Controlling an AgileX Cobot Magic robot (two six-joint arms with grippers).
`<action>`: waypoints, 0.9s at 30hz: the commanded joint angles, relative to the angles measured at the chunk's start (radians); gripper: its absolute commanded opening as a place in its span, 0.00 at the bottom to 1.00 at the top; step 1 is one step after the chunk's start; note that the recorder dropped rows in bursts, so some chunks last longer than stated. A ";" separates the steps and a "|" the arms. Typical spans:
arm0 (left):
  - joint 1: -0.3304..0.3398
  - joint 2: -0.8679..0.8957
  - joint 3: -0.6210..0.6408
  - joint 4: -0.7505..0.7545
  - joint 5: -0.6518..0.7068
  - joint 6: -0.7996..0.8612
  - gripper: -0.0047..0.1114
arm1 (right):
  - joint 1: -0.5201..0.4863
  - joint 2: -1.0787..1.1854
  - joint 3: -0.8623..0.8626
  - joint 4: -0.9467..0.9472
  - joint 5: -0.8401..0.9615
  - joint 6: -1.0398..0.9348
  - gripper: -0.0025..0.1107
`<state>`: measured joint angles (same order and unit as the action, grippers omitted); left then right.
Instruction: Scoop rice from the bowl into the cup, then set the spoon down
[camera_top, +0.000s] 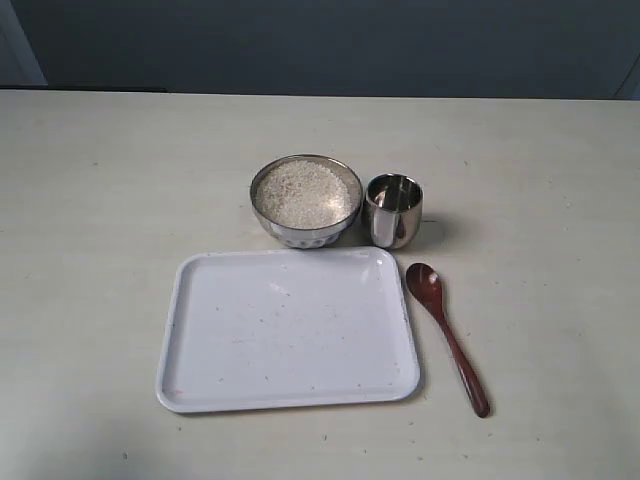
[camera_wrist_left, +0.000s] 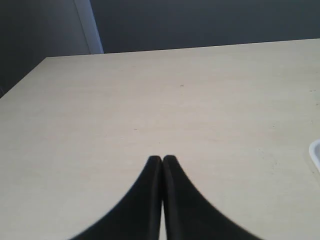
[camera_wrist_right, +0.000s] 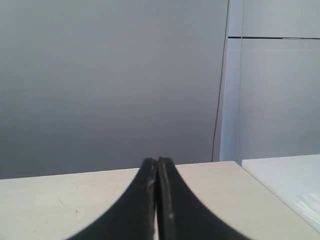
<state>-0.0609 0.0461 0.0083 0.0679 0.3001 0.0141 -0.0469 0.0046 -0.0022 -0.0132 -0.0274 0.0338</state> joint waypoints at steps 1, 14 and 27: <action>-0.002 0.001 -0.008 0.000 -0.012 -0.005 0.04 | -0.003 -0.005 0.002 0.002 -0.007 -0.004 0.02; -0.002 0.001 -0.008 0.000 -0.010 -0.005 0.04 | -0.003 -0.005 0.002 0.001 -0.122 -0.004 0.02; -0.002 0.001 -0.008 0.000 -0.010 -0.005 0.04 | -0.003 -0.005 0.002 0.391 -0.451 0.705 0.02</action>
<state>-0.0609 0.0461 0.0083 0.0679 0.3001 0.0141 -0.0469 0.0030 -0.0022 0.3016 -0.4689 0.4759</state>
